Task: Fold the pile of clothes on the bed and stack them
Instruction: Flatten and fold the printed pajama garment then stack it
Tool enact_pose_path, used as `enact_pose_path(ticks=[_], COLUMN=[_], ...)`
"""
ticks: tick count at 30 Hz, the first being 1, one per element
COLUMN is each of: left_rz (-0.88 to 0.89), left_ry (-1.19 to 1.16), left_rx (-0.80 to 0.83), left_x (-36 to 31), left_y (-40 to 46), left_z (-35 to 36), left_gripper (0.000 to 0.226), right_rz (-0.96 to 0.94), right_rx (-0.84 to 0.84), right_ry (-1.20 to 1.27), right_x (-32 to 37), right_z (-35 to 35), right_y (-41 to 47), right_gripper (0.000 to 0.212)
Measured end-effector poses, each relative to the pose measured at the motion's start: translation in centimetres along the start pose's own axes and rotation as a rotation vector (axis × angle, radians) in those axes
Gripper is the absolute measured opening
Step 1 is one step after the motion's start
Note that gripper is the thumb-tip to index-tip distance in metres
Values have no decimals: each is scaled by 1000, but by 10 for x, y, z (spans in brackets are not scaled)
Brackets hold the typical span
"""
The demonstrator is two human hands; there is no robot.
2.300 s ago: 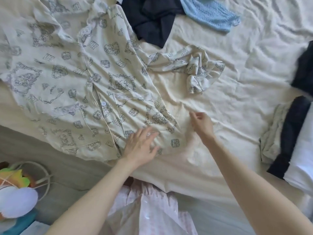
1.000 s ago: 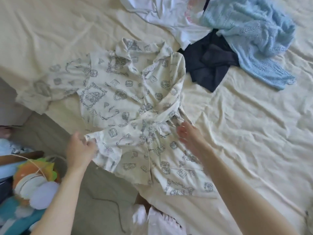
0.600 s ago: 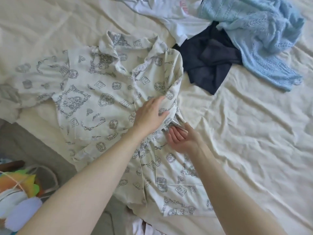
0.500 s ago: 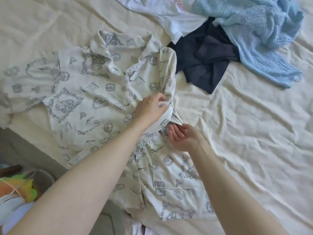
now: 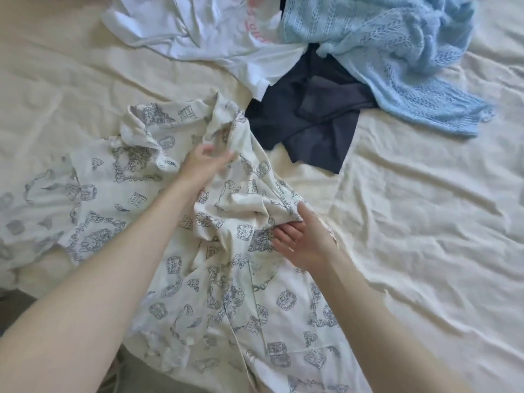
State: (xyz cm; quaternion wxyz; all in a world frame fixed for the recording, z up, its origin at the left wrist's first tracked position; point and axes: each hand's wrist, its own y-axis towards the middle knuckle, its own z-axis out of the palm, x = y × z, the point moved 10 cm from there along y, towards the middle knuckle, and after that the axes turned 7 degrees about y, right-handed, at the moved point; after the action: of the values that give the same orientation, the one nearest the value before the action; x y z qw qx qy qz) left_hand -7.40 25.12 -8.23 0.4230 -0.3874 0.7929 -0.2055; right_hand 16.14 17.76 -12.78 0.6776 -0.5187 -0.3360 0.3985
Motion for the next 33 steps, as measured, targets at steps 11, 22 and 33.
enact_pose_path(ticks=[11,22,33], left_rz=[96,150,335], left_ry=[-363,-88,124], left_rx=[157,62,-288], left_x=[-100,-78,-27], left_y=[42,59,-10], left_z=[33,39,9], left_gripper=[34,15,18], right_rz=[-94,-310,-439], right_rx=[15,-101,-131], right_ry=[487,314,-126], right_x=[55,72,60], right_z=[7,-5,-27], right_y=[-11,7,-14], right_gripper=[20,13,27])
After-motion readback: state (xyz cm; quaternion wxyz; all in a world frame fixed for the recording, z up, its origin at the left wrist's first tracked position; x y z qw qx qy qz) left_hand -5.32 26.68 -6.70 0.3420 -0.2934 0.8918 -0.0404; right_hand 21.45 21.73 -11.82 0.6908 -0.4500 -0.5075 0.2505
